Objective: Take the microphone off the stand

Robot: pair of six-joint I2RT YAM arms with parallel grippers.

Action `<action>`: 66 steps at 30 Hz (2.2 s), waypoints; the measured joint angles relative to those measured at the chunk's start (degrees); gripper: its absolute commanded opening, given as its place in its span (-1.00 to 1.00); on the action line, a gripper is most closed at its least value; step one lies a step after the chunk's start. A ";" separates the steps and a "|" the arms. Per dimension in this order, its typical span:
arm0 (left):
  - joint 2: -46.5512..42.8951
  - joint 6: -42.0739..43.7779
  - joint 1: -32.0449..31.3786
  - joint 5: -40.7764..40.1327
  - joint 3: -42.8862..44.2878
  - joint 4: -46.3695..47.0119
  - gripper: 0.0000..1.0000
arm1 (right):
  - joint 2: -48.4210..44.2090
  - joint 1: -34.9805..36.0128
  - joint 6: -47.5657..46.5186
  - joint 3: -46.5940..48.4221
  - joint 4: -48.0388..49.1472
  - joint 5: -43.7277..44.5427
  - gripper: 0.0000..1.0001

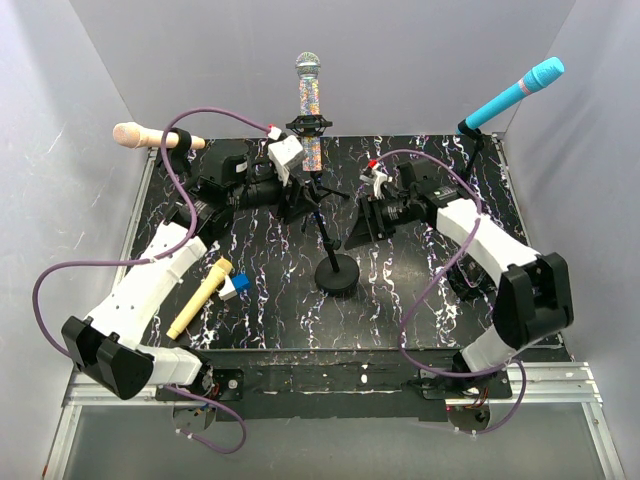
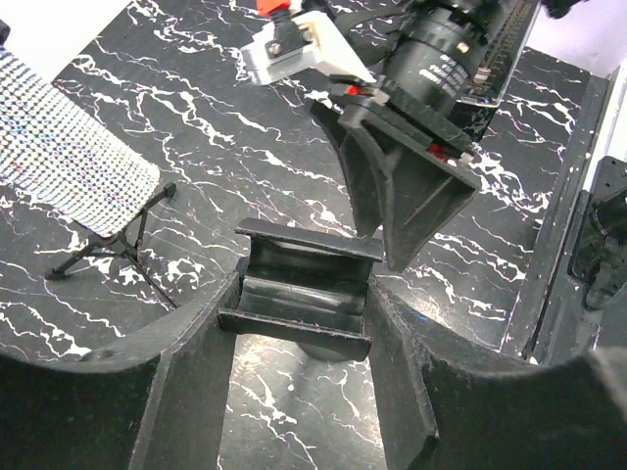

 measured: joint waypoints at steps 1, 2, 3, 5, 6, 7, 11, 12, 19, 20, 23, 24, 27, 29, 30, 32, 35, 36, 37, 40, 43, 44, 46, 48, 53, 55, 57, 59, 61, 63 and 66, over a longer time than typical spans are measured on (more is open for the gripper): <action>-0.09 -0.57 0.00 -0.42 -0.13 0.28 -0.53 | 1.51 -0.04 0.61 1.05 -0.02 -1.20 0.21; -0.11 -0.98 0.00 -0.76 -0.20 0.39 -0.53 | 3.02 -0.11 1.14 2.12 0.00 -2.38 0.18; -0.15 -1.29 0.00 -1.05 -0.22 0.46 -0.54 | 4.44 -0.17 1.79 3.15 0.00 -3.58 0.17; -0.15 -1.75 0.00 -1.49 -0.22 0.52 -0.55 | 6.82 -0.31 3.08 4.52 0.37 -5.73 0.14; -0.15 -1.90 0.00 -1.57 -0.22 0.55 -0.57 | 7.58 -0.31 3.87 4.72 0.70 -6.51 0.14; -0.15 -1.99 0.00 -1.66 -0.22 0.55 -0.58 | 8.22 -0.31 4.57 4.74 1.03 -7.28 0.14; -0.22 -2.19 0.00 -1.90 -0.24 0.52 -0.60 | 10.03 -0.35 7.23 4.74 2.23 -8.98 0.04; -0.26 -2.19 0.00 -1.92 -0.28 0.55 -0.60 | 10.23 -0.35 7.69 4.74 2.45 -9.14 0.01; -0.76 -2.62 0.00 -2.86 -0.55 0.42 -0.65 | 12.79 -0.35 9.60 5.18 4.46 -11.80 -0.31; -0.79 -2.78 0.00 -3.17 -0.55 0.35 -0.66 | 13.31 -0.35 9.75 5.35 4.72 -12.31 -0.33; -0.81 -3.13 0.00 -3.61 -0.55 0.37 -0.69 | 14.43 -0.33 9.90 5.68 4.96 -13.55 -0.35; -0.81 -3.21 0.00 -3.69 -0.55 0.37 -0.69 | 14.51 -0.33 9.92 5.70 4.96 -13.79 -0.39; -0.81 -3.56 0.00 -3.82 -0.55 0.50 -0.73 | 14.60 -0.24 9.79 5.73 5.20 -14.08 -0.56; -0.83 -3.85 0.02 -3.89 -0.57 0.55 -0.75 | 14.78 -0.17 9.75 5.73 5.38 -14.05 -0.79; -0.83 -3.96 0.02 -3.98 -0.57 0.57 -0.77 | 14.82 -0.17 9.60 5.73 5.46 -14.03 -0.82; -0.85 -4.13 0.02 -4.04 -0.59 0.66 -0.80 | 14.82 -0.07 9.22 5.77 5.73 -13.94 -0.90; -1.14 -4.90 0.26 -4.39 -1.18 1.22 -0.87 | 14.80 0.63 6.29 6.16 5.84 -12.96 -0.97; -1.22 -5.40 0.39 -4.59 -1.18 1.25 -0.87 | 14.58 0.92 4.76 6.38 5.77 -12.50 -0.97; -1.29 -6.14 0.46 -4.92 -1.20 1.33 -0.87 | 14.25 1.20 3.34 6.56 5.66 -11.85 -0.97; -1.51 -8.94 0.59 -5.77 -1.62 2.14 -0.88 | 11.21 2.97 -4.61 6.62 4.61 -6.62 -0.97; -2.86 -12.37 0.79 -6.29 -3.61 4.63 -0.89 | 4.66 6.99 -17.51 3.91 4.90 1.92 -0.97; -3.74 -13.66 0.85 -6.36 -4.52 5.22 -0.90 | 1.64 8.76 -22.05 1.62 6.21 4.81 -0.97; -5.84 -15.93 0.87 -6.38 -6.27 5.70 -0.90 | -4.85 12.24 -31.36 -4.35 10.19 9.38 -0.97; -7.80 -17.11 0.87 -6.16 -7.96 5.99 -0.88 | -10.78 15.39 -42.25 -11.43 16.37 12.48 -0.97; -9.40 -16.50 0.94 -5.79 -10.19 5.49 -0.85 | -18.05 18.03 -73.26 -34.84 47.74 12.52 -0.86; -9.16 -15.43 1.51 -5.68 -10.14 5.81 -0.85 | -16.39 18.03 -81.31 -40.37 61.13 12.26 -0.02; -8.74 -14.51 1.66 -5.35 -9.81 6.19 -0.85 | -14.45 17.97 -84.96 -42.38 67.45 12.85 0.37; -8.15 -13.77 1.66 -4.33 -9.40 6.14 -0.84 | -14.75 17.90 -85.74 -42.47 65.66 14.58 0.60; -7.78 -12.94 1.66 -3.50 -9.11 6.21 -0.84 | -18.27 17.33 -84.04 -40.74 56.72 15.56 0.66; -7.56 -12.13 1.66 -2.71 -8.59 5.44 -0.84 | -22.67 16.46 -79.49 -36.59 45.92 16.17 0.65; -7.45 -10.84 1.66 -1.11 -8.41 5.03 -0.84 | -26.21 15.28 -66.49 -27.12 32.85 17.64 0.55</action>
